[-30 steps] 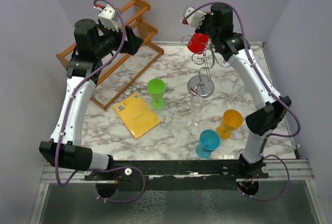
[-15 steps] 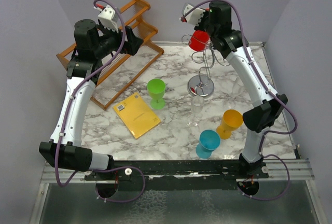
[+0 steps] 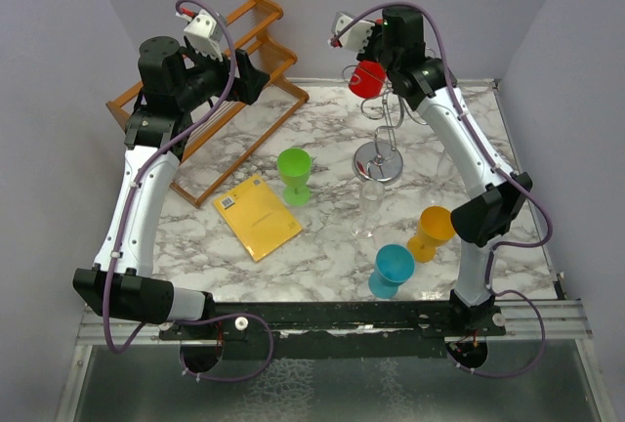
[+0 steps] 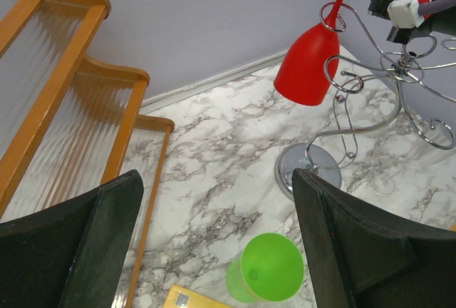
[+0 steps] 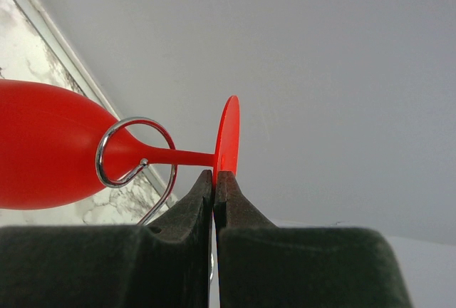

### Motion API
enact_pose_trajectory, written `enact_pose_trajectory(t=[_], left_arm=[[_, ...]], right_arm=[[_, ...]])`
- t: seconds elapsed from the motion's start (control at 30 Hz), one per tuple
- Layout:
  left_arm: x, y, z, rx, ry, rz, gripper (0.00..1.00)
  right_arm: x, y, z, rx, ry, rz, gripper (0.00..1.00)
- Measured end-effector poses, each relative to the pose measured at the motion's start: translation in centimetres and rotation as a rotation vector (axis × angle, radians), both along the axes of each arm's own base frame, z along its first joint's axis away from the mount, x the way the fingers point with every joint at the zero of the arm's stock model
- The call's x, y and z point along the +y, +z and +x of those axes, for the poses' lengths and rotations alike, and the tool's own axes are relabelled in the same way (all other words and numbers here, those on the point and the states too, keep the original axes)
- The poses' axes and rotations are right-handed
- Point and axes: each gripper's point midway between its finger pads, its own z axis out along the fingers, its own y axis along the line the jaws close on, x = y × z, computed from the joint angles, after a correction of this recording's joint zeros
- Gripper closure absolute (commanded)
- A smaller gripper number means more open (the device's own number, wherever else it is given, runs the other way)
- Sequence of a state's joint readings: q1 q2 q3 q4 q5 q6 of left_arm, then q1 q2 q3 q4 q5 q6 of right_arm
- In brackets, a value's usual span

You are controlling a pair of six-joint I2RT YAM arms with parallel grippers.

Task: Place the wine glass upside down on the wine glass rack

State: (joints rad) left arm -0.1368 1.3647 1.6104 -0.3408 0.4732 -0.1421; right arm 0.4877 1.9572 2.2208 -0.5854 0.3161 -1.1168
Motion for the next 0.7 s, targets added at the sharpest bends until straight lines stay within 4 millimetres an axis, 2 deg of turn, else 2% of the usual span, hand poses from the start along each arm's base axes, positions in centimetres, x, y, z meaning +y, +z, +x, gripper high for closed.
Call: enact_pose_trajectory(t=[0.37,0.57,0.7], left_arm=[[0.0,0.0,-0.1,-0.003,0.0,0.002,0.11],[0.0,-0.3,-0.1,0.002,0.0,0.004,0.11],[0.0,-0.9,-0.1,0.013,-0.001,0.007,0.11]], right_arm=[[2.0,-0.8,-0.3,0.013,0.035,-0.009,0.97],[2.4,-2.6,-0.9,0.053,0.042,-0.016,0.95],[2.5,-2.7,-1.0,0.054,0.04,-0.003,0.92]])
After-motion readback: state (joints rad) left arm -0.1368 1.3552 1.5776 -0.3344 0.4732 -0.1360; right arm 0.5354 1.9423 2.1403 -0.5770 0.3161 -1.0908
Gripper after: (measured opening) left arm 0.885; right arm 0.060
